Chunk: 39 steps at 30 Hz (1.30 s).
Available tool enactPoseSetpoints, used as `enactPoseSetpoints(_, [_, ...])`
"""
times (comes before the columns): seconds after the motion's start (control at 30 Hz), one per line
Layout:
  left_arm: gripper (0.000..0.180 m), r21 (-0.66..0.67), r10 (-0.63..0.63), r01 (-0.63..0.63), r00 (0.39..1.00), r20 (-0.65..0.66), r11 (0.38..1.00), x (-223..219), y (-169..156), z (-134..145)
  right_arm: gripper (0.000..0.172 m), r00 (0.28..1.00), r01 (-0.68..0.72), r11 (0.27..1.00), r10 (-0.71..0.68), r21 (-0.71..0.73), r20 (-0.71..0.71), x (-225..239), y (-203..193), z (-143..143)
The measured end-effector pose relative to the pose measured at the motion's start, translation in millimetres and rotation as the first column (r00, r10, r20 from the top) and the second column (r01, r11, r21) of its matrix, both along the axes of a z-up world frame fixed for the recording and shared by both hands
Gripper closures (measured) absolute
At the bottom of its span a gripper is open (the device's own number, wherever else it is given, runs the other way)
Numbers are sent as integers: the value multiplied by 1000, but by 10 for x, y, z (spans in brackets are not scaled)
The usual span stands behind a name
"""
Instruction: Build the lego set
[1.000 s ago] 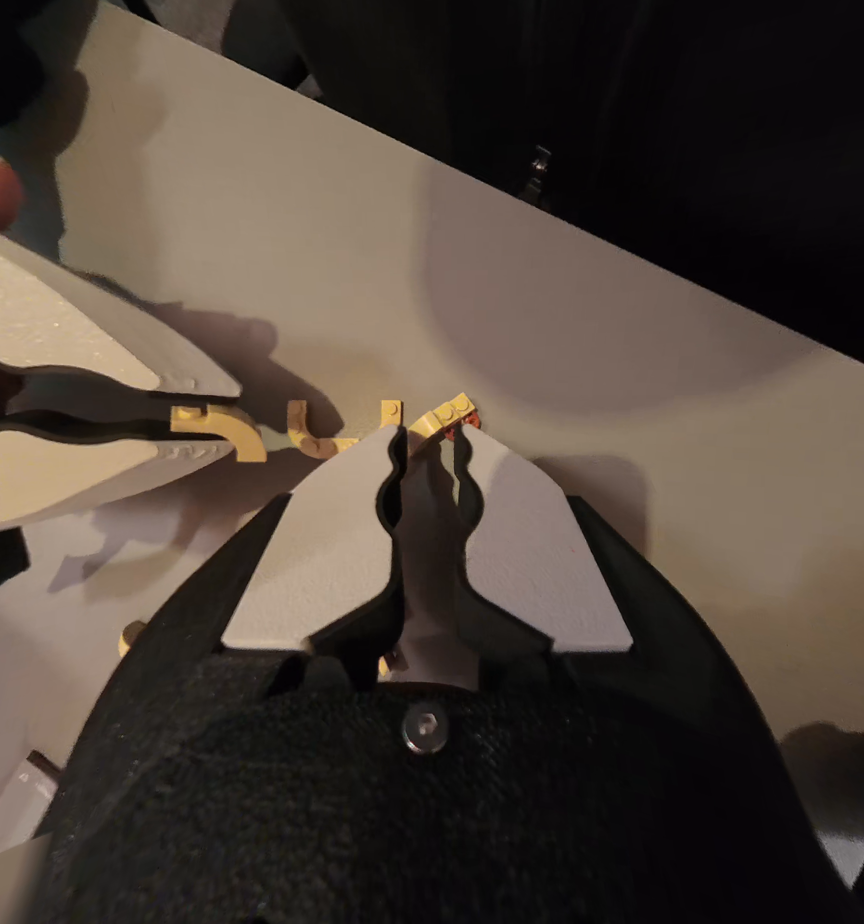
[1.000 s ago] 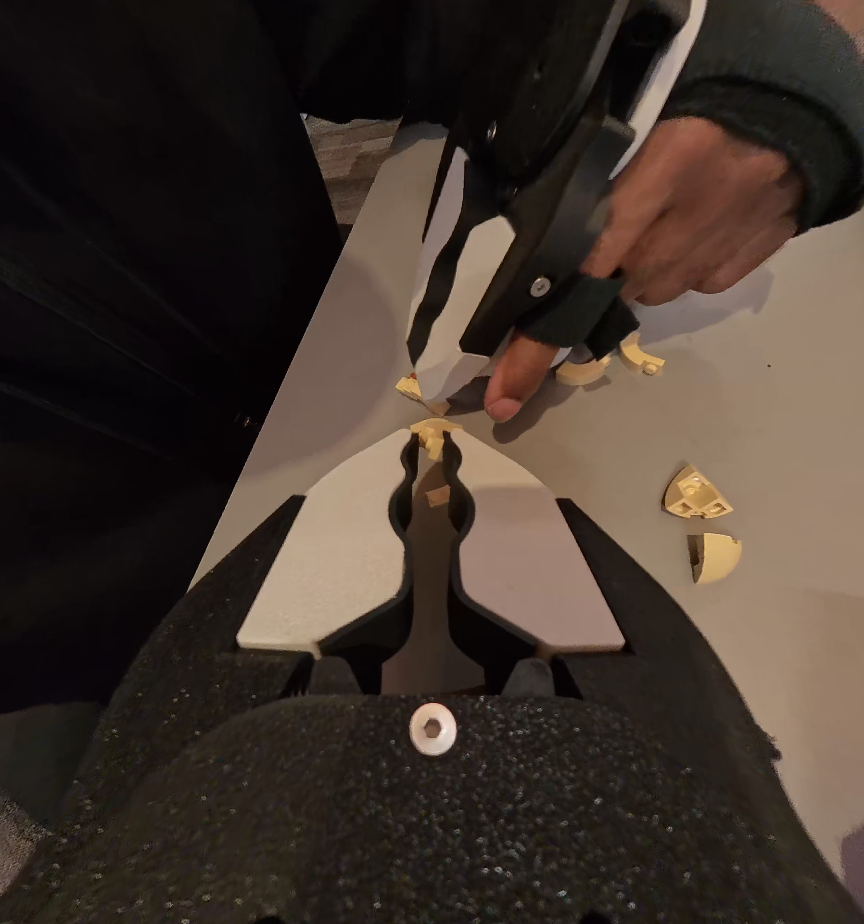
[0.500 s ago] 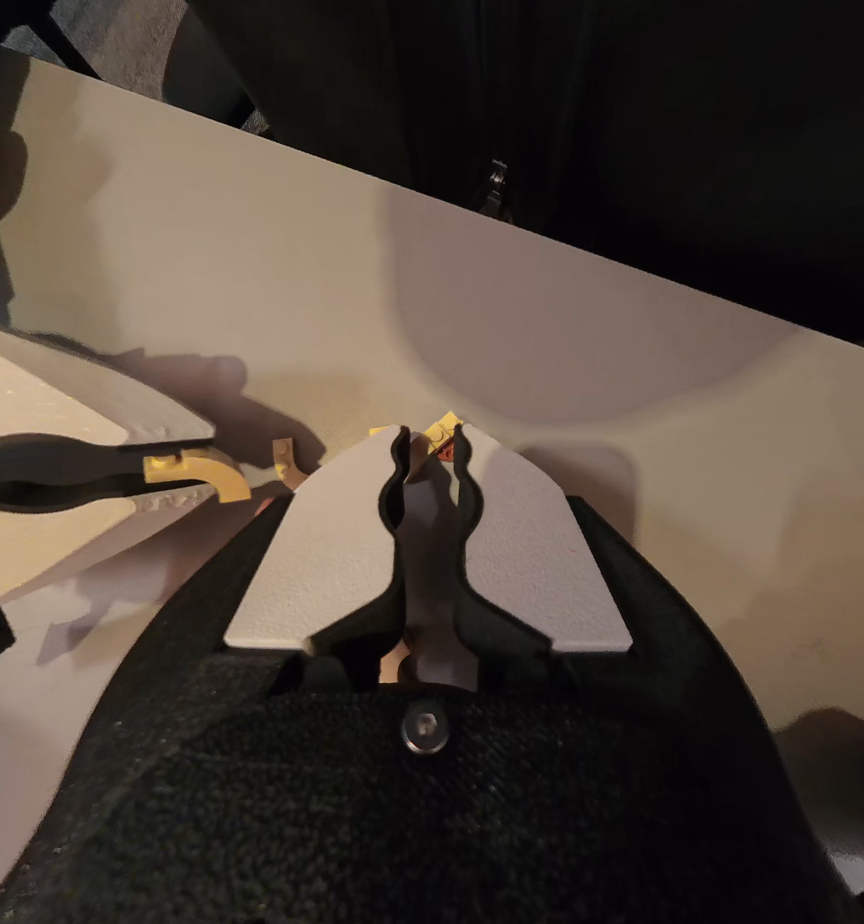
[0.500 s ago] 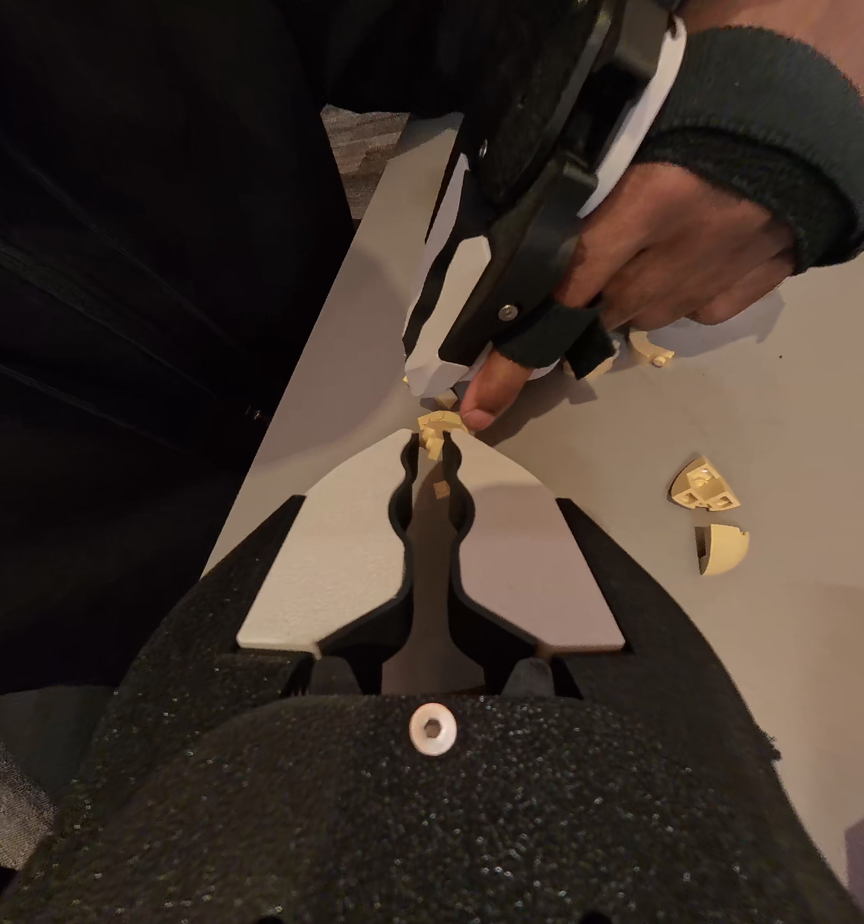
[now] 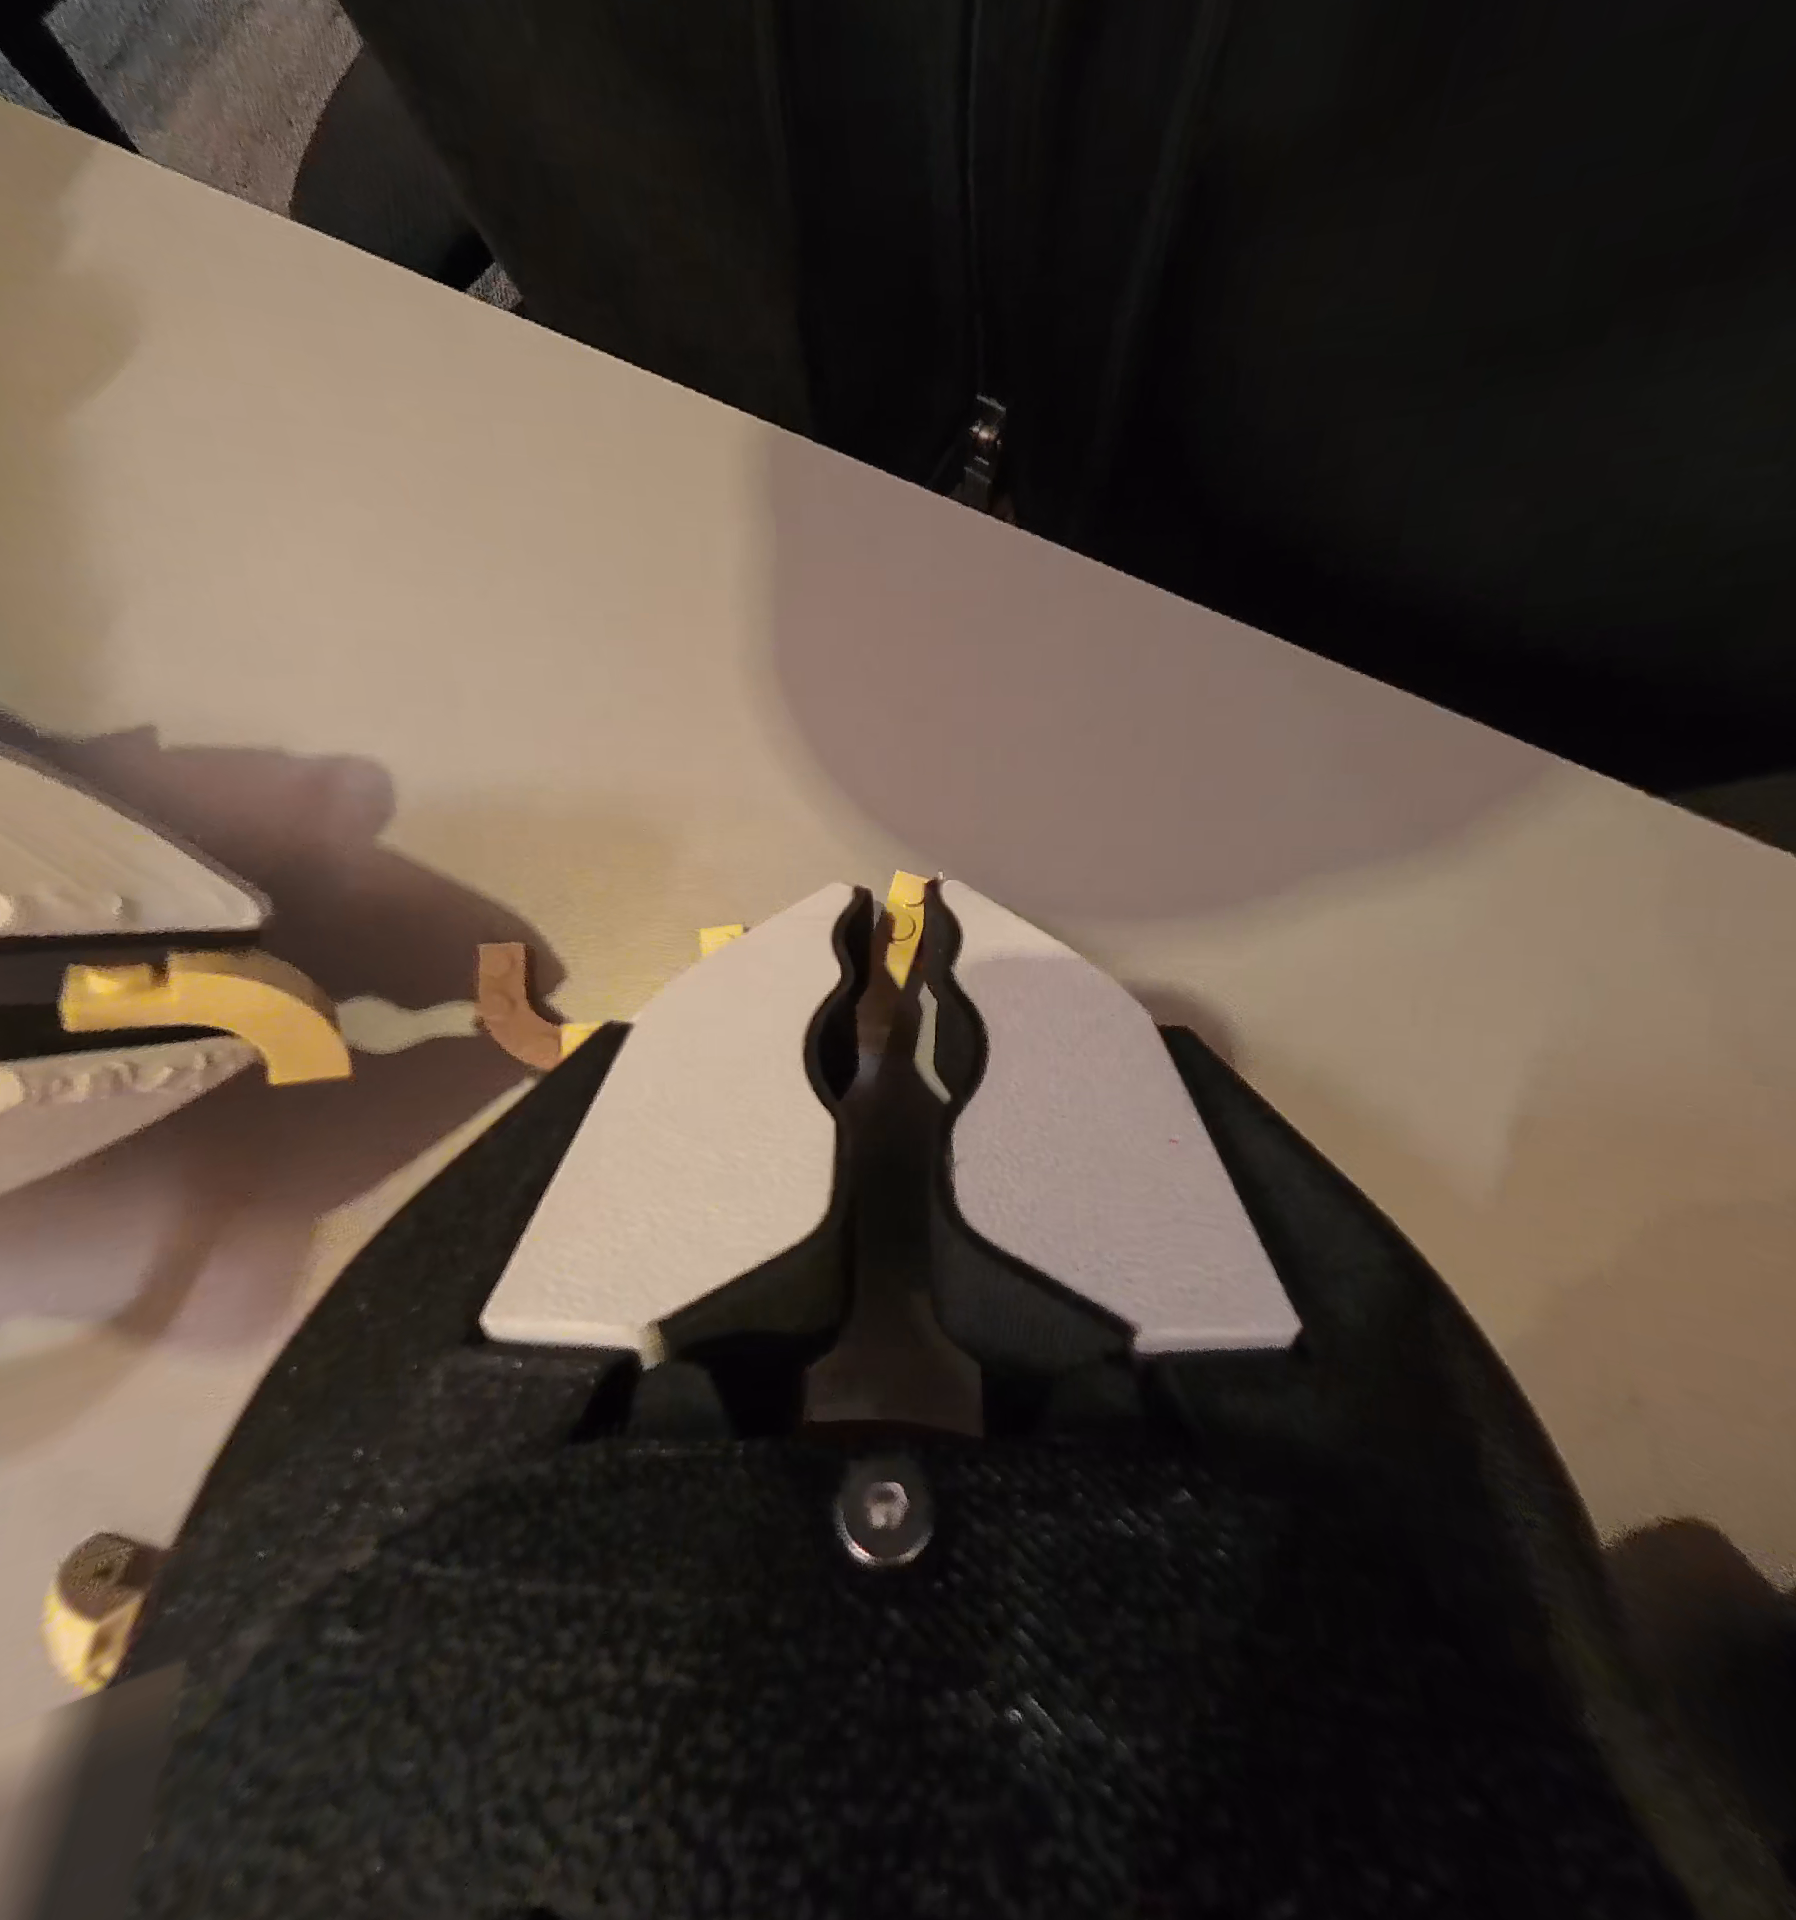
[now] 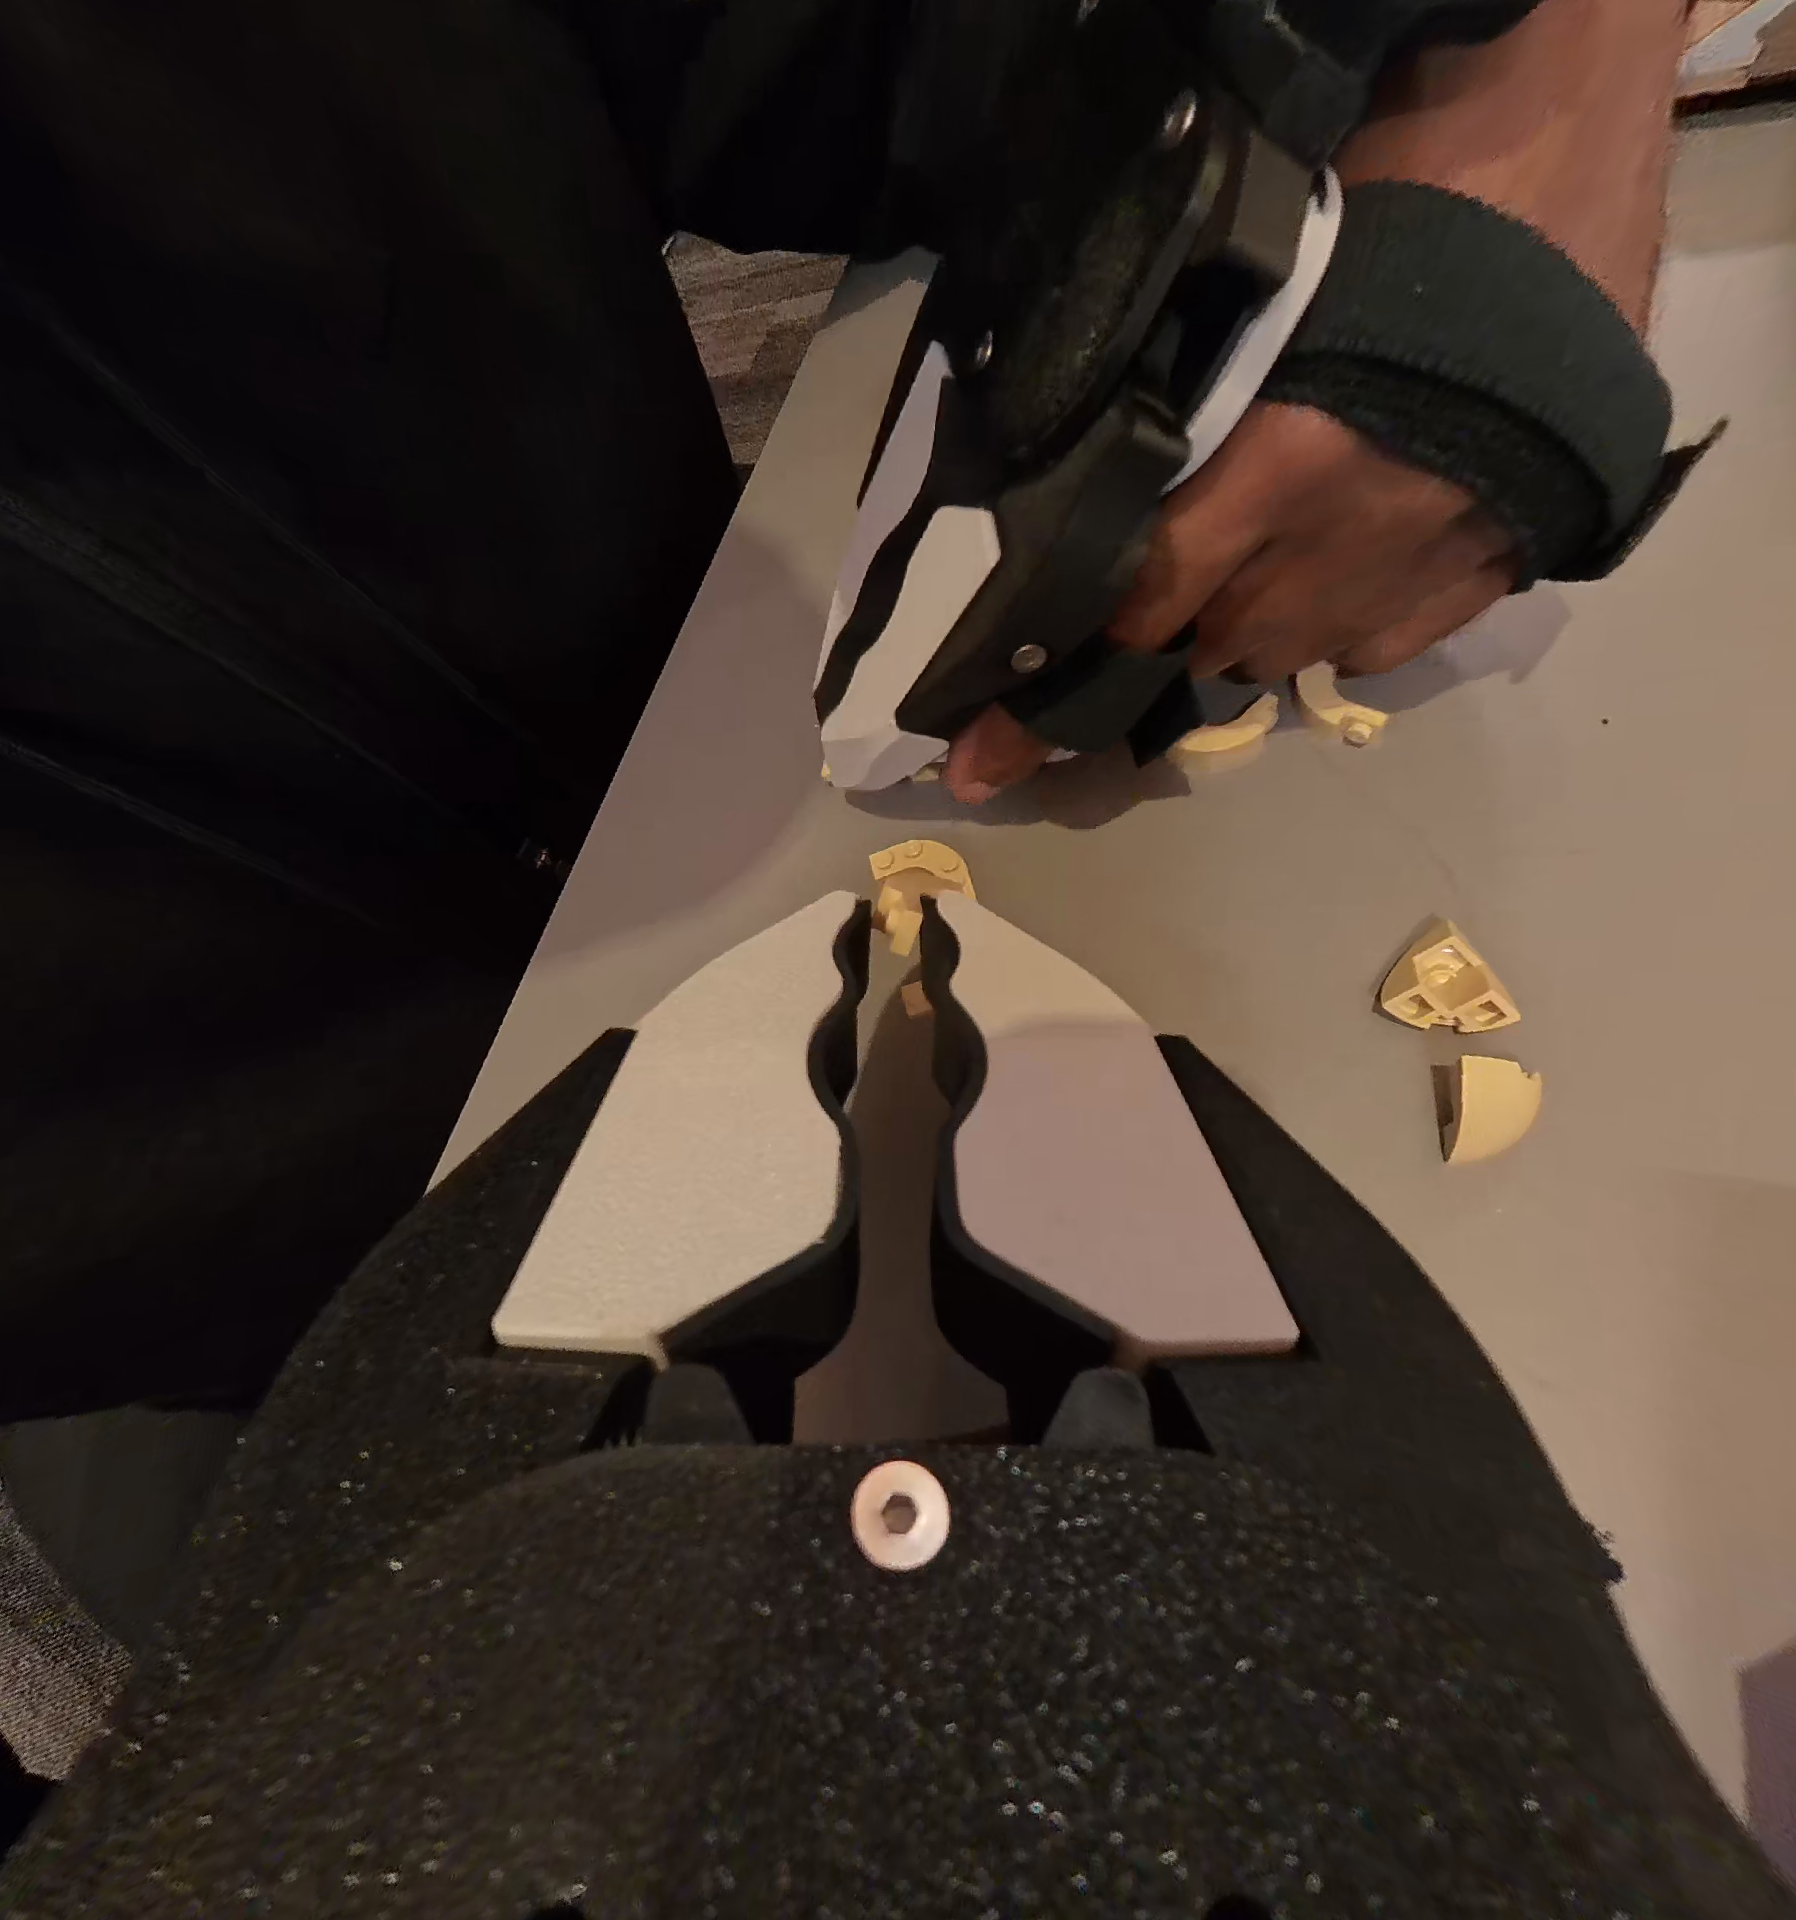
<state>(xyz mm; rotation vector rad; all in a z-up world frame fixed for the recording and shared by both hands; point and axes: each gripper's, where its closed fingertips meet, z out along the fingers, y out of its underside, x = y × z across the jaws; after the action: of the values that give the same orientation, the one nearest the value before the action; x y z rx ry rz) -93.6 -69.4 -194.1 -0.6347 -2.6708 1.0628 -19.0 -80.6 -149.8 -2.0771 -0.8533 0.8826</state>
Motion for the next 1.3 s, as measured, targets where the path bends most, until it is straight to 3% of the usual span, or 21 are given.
enactPoseSetpoints(0.3, [166, -86, 101, -103, 994, -33, 991, 20, -22, 68, 163, 1000, -6, 1000, 6, 2, 0, -7, -16, 8])
enactPoseSetpoints(0.9, [172, -12, 85, -86, 995, -51, 996, 37, 36, -32, 163, 1000, -21, 1000, 21, -3, 5, -41, -32, -8])
enactPoseSetpoints(1.03, [172, -6, 245, -245, 968, -62, 969, 220, 18, -32, 163, 999, -46, 999, 46, -5, 1, -88, -71, 10])
enactPoseSetpoints(1.17, [172, -31, 450, -454, 889, -88, 891, 414, -15, 9, 163, 996, -87, 996, 86, -19, -11, -190, -123, 23])
enactPoseSetpoints(1.3, [173, -116, 567, -573, 819, -87, 811, 481, -19, 109, 163, 995, -98, 995, 97, -30, -15, -247, -139, 35])
